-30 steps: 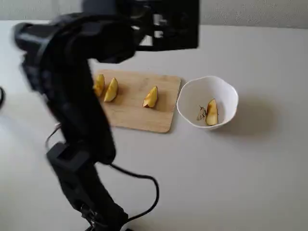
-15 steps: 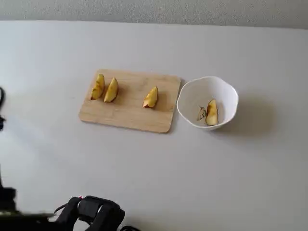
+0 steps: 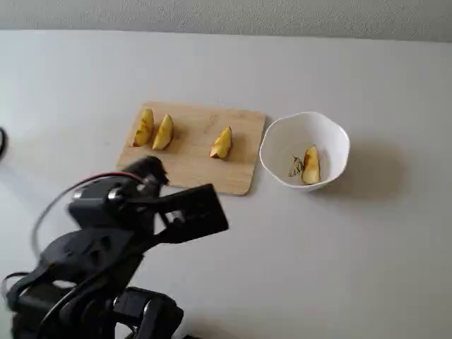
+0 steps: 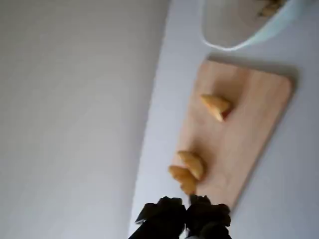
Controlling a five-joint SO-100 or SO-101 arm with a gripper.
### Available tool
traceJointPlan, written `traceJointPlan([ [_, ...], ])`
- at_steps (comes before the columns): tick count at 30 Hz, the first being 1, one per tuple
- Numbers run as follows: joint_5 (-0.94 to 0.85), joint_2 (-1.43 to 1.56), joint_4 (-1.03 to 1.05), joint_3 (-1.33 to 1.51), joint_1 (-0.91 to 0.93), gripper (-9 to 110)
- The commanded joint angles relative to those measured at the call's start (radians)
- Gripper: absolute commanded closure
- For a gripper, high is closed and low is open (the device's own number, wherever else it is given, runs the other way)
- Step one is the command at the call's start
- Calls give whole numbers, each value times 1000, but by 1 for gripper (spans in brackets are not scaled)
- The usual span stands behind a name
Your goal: Pick up the second from the right apple slice from the cutting board and place it into the bowl
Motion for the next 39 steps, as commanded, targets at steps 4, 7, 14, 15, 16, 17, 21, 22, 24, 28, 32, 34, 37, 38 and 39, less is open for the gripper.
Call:
traceJointPlan([
  [4,63,89,-49,322,5,101],
  [7,98,89,-52,379,21,101],
  [14,130,87,-46,460,118,101],
  [15,137,87,-44,460,133,101],
  [16,138,87,-44,460,137,101],
  [17,138,87,-44,460,137,101],
  [21,118,87,-44,460,117,101],
  [22,118,87,-44,460,117,98],
  [24,123,87,-44,460,123,98],
  [28,124,87,-44,460,124,99],
  [32,124,87,-44,460,124,99],
  [34,124,87,-44,460,124,99],
  [37,124,87,-44,460,124,99],
  [38,124,87,-44,460,124,99],
  [39,124,87,-44,460,124,99],
])
